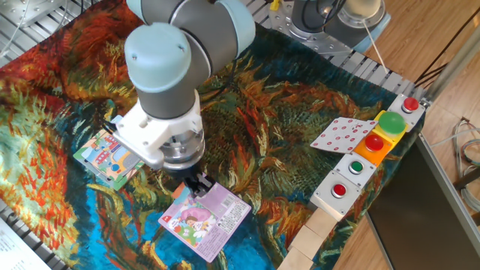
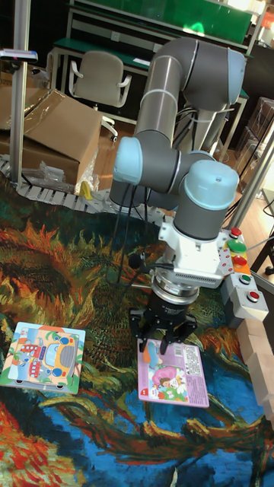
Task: Assemble one piece of a puzzle
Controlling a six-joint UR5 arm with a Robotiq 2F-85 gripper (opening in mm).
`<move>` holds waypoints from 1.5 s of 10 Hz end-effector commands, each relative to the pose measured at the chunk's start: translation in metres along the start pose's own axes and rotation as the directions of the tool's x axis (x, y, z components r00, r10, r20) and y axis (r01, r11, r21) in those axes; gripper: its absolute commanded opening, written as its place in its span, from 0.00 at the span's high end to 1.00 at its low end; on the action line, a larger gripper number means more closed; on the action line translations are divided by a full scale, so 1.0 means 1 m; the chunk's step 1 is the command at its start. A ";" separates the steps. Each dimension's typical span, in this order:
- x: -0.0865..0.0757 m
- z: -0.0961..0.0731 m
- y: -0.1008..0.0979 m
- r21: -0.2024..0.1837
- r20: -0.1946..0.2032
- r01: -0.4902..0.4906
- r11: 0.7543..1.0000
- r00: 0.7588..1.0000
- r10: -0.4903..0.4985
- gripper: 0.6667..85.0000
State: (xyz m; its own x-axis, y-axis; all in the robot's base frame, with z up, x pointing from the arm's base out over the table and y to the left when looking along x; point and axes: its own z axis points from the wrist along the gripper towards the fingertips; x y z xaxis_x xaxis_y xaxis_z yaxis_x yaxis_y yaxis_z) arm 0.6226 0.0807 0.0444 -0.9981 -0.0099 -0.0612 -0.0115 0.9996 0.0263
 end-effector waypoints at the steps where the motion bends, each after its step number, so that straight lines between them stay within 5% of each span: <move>1: 0.000 -0.002 -0.008 0.014 0.007 -0.042 0.999 0.999 0.041 0.97; 4: 0.006 -0.010 -0.064 0.038 -0.033 0.039 0.998 0.999 -0.038 0.99; 7: 0.003 -0.009 -0.062 -0.003 -0.009 0.028 1.000 1.000 -0.028 0.99; 10: -0.002 -0.009 -0.068 0.018 0.009 -0.006 1.000 1.000 0.006 0.99; 13: -0.006 -0.014 -0.125 0.024 -0.008 0.036 0.999 0.999 -0.035 0.99; 15: -0.007 -0.012 -0.122 0.003 0.001 0.022 1.000 1.000 -0.022 0.99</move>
State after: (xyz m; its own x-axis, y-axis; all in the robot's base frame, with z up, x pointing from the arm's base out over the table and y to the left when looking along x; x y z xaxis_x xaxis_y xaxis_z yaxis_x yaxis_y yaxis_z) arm 0.6276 -0.0288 0.0527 -0.9975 -0.0419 -0.0567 -0.0419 0.9991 -0.0016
